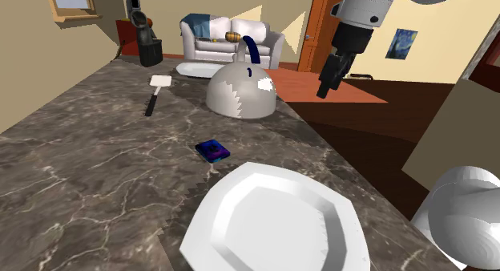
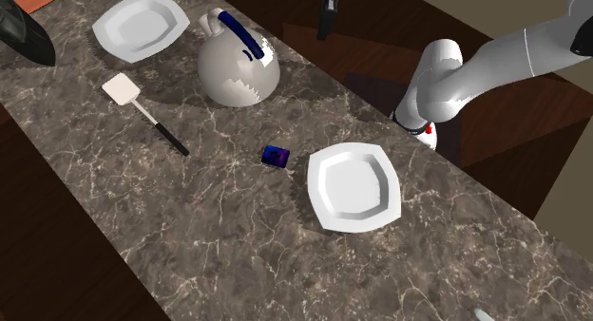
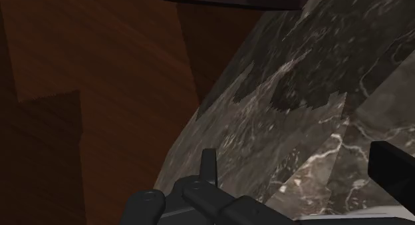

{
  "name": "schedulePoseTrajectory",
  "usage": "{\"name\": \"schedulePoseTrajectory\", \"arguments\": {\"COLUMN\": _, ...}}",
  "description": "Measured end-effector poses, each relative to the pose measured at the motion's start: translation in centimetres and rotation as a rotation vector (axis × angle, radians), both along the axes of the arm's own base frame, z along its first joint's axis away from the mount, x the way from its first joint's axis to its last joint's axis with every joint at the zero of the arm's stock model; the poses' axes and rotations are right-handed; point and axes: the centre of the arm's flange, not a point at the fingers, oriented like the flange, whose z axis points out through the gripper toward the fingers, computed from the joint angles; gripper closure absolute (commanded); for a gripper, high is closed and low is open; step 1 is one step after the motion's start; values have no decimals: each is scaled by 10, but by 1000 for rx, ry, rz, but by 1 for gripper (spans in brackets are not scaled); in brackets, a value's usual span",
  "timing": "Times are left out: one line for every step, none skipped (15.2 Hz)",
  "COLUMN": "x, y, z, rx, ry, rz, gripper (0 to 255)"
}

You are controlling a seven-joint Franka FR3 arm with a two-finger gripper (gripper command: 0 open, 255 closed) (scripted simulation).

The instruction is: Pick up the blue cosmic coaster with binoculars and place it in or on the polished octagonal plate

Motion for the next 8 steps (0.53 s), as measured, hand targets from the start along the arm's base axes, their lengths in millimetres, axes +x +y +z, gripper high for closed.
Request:
{"name": "schedulePoseTrajectory", "arguments": {"x": 0, "y": 0, "z": 0, "rx": 0, "ry": 0, "rz": 0, "gripper": 0}}
{"name": "schedulePoseTrajectory", "arguments": {"x": 1, "y": 7, "z": -1, "rx": 1, "ry": 2, "rz": -1, "gripper": 0}}
{"name": "schedulePoseTrajectory", "arguments": {"x": 0, "y": 18, "z": -2, "rx": 1, "ry": 6, "rz": -4, "gripper": 0}}
{"name": "schedulePoseTrajectory", "arguments": {"x": 2, "y": 27, "z": -3, "rx": 3, "ry": 10, "rz": -8, "gripper": 0}}
{"name": "schedulePoseTrajectory", "arguments": {"x": 2, "y": 39, "z": -3, "rx": 4, "ry": 15, "rz": -11, "gripper": 0}}
{"name": "schedulePoseTrajectory", "arguments": {"x": 3, "y": 51, "z": -6, "rx": 5, "ry": 19, "rz": -15, "gripper": 0}}
{"name": "schedulePoseTrajectory", "arguments": {"x": 6, "y": 61, "z": -6, "rx": 7, "ry": 24, "rz": -19, "gripper": 0}}
{"name": "schedulePoseTrajectory", "arguments": {"x": 7, "y": 75, "z": -8, "rx": 8, "ry": 29, "rz": -23, "gripper": 0}}
